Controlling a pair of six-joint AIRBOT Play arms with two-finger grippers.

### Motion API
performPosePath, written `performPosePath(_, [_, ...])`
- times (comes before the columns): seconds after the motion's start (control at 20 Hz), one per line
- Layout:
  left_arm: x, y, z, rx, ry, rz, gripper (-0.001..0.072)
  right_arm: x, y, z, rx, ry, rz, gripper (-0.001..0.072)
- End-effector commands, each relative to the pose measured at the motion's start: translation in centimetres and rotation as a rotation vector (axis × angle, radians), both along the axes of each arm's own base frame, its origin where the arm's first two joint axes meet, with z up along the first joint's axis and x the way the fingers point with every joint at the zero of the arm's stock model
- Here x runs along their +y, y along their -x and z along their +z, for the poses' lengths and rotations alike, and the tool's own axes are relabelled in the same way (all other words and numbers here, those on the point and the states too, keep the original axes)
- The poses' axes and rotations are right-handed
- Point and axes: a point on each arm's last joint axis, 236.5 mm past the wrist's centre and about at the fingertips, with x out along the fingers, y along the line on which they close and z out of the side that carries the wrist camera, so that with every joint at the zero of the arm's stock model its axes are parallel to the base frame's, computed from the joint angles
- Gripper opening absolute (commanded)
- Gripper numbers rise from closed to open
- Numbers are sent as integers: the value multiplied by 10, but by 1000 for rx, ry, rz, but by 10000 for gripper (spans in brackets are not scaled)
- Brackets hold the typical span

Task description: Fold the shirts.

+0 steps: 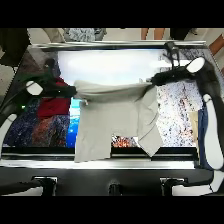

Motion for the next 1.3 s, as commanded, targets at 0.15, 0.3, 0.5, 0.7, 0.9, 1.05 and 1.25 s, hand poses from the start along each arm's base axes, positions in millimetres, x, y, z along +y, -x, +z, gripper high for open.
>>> performPosePath(0.15, [-17,19,-30,231,148,-18,635,17,18,-14,131,-86,48,625])
performPosePath(0.3, [37,42,-13,356,76,-27,663,-52,63,19,186,21,49,684])
performPosePath(0.5, [53,116,-59,653,116,-19,535,-96,153,1,514,-49,53,609])
performPosePath(0.7, [-4,162,-110,728,252,-121,536,-79,202,-42,635,-104,64,612])
performPosePath(0.9, [-29,161,-132,673,231,-127,533,-69,251,-81,735,-106,79,652])
performPosePath(1.05, [-31,146,-135,610,214,-105,495,-61,276,-98,766,-114,66,661])
performPosePath(1.25, [-28,134,-137,569,207,-73,179,-44,324,-133,874,-152,51,680])
